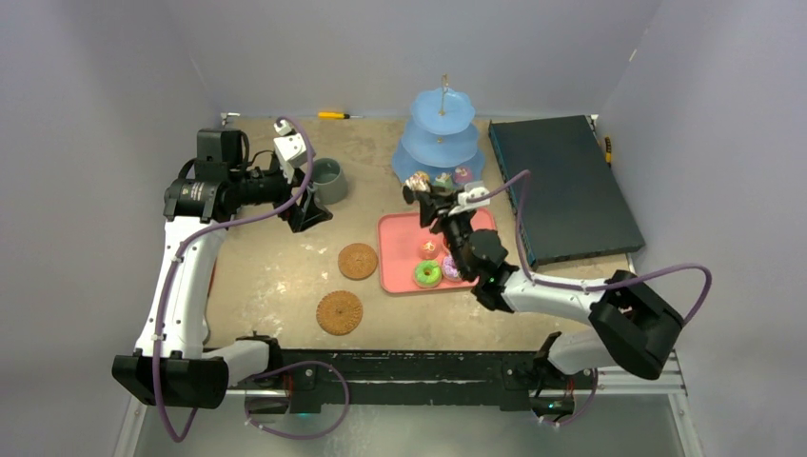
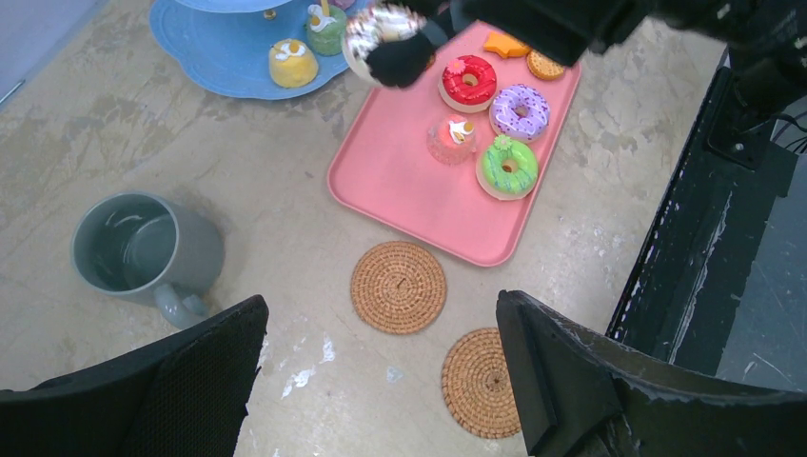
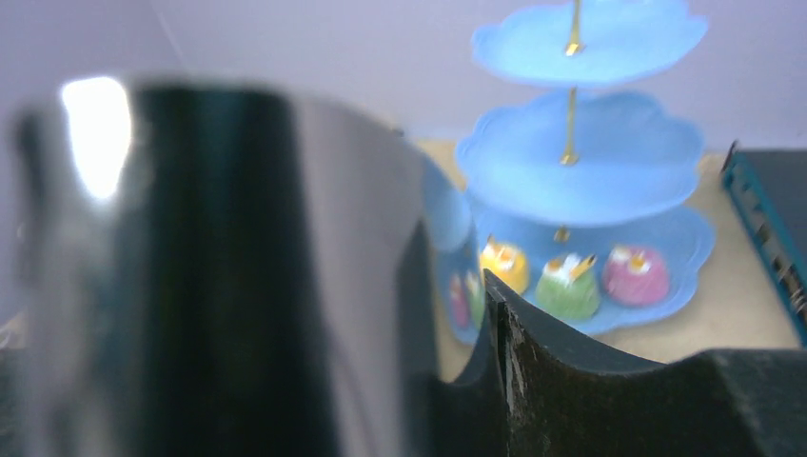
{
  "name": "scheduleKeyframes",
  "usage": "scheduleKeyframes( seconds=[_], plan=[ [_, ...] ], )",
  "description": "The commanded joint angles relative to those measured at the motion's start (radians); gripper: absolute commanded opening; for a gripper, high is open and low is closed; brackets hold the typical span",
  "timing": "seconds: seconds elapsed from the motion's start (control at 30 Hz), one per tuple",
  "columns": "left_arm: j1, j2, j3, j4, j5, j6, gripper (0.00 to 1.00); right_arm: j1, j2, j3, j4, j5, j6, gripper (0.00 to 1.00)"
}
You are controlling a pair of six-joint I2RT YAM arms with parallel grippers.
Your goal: Serve the afternoon tea
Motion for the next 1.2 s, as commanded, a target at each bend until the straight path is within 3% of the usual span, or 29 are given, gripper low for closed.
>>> scheduleKeyframes(
  seconds=[0.0,0.63,1.17],
  plan=[
    [0.003,-0.005,0.034,0.001,0.024,0.000,0.90,-0.119,-0.005,0.118,0.029,-0.110,-0.050,0.51],
    [0.004,-0.004,0.028,0.002,0.023,0.009,0.89,-0.487,0.118,0.251,-0.017,-0.278,0.021,0.50],
    [0.004,0.013,0.044,0.007,0.019,0.006,0.89,-0.573,0.350,0.422,0.059,-0.322,0.003,0.50]
  ],
)
